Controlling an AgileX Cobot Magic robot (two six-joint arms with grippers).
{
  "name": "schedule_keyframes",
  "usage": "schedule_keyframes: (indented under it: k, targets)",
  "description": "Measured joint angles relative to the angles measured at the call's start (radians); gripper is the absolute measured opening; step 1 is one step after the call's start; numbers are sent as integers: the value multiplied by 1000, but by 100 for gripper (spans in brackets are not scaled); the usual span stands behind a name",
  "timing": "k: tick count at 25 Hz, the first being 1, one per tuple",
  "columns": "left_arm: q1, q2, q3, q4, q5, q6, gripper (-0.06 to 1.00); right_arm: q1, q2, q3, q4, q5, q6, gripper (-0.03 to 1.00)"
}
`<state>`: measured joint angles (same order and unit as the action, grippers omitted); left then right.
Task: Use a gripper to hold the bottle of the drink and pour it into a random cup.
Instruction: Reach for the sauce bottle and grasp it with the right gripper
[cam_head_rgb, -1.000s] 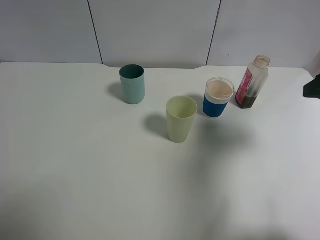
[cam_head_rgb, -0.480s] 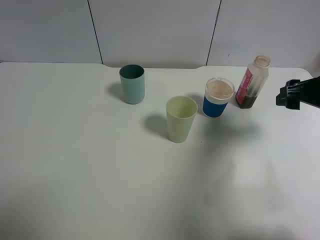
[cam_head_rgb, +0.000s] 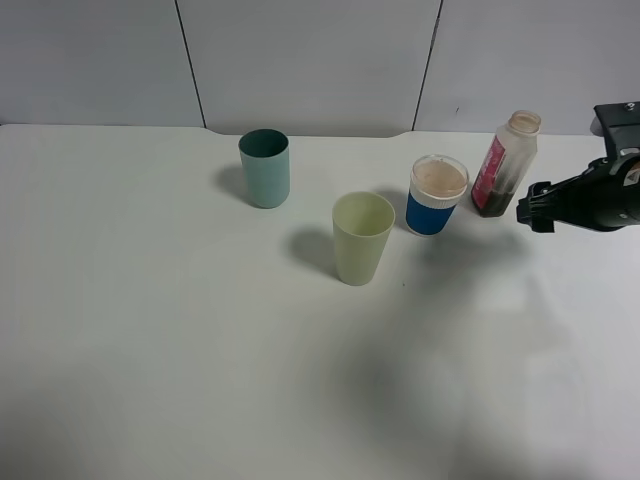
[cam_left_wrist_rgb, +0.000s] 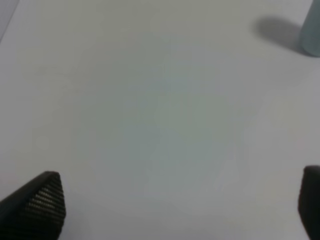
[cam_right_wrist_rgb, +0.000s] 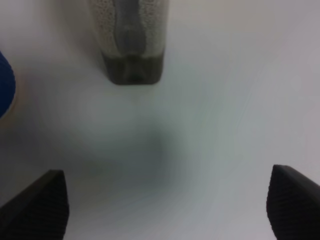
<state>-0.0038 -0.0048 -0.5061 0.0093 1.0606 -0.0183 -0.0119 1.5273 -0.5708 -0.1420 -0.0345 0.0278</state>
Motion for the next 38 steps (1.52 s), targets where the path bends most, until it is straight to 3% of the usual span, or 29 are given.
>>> schedule_keyframes:
  k: [11, 16, 19, 24, 29, 38]
  targets:
    - [0, 0, 0, 0, 0, 0, 93, 0, 217, 6, -4, -380, -97, 78]
    - [0, 0, 0, 0, 0, 0, 93, 0, 253, 6, 27, -484, -139, 79]
    - [0, 0, 0, 0, 0, 0, 93, 0, 261, 6, 47, -547, -146, 86]
    - [0, 0, 0, 0, 0, 0, 93, 0, 262, 6, 115, -605, -196, 91]
    - [0, 0, 0, 0, 0, 0, 93, 0, 262, 6, 118, -612, -254, 92]
    - [0, 0, 0, 0, 0, 0, 93, 0, 340, 3, 133, -742, -271, 92]
